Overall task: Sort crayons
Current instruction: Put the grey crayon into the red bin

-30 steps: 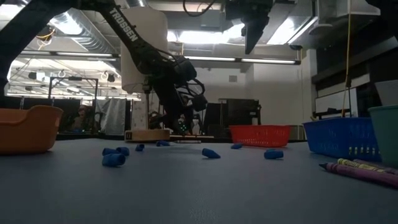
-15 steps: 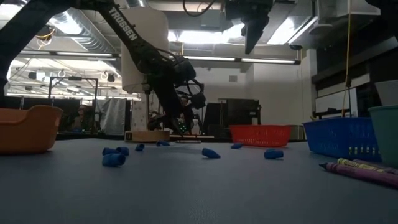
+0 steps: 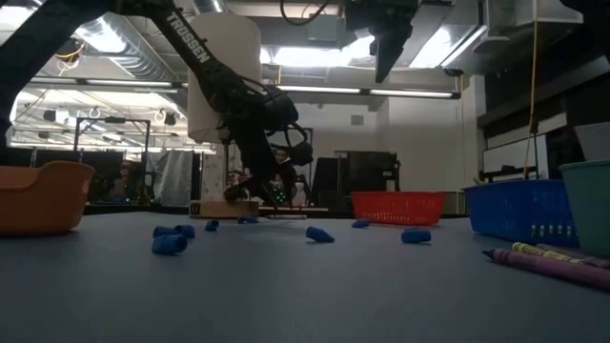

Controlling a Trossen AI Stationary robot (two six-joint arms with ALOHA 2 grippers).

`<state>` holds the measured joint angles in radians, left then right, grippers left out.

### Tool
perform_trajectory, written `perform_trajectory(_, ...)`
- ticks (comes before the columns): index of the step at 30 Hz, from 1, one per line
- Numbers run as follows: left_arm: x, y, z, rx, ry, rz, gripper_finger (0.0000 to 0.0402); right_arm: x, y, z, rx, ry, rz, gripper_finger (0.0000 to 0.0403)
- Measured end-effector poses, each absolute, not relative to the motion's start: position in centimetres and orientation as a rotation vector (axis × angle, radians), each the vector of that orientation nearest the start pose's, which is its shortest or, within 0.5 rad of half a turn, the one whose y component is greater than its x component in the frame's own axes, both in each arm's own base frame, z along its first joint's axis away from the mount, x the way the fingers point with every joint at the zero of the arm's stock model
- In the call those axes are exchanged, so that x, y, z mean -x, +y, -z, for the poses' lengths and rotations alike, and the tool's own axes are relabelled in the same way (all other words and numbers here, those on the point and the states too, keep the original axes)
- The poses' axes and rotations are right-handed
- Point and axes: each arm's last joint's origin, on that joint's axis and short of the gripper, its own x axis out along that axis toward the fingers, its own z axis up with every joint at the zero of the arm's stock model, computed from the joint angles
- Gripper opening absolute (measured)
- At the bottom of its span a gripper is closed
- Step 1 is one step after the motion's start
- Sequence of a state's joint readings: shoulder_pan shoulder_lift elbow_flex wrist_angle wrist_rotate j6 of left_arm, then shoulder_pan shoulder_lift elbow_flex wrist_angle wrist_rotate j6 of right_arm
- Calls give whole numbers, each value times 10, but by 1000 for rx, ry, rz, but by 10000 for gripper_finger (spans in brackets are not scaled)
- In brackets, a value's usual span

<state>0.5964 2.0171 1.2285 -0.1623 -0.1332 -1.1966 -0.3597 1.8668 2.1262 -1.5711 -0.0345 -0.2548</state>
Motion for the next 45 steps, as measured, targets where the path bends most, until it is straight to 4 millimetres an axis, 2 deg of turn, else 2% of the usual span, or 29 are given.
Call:
perform_trajectory(11, -332, 232, -131, 1344, 380, -1228, 108, -322, -120, -383, -41, 1312, 110, 122)
perform_trajectory(37, -327, 240, -131, 1320, 316, -1302, 108, -322, -120, -383, -37, 1312, 107, 122)
perform_trajectory(45, -322, 243, -130, 1296, 353, -1312, 108, -322, -120, -383, -37, 1312, 106, 122)
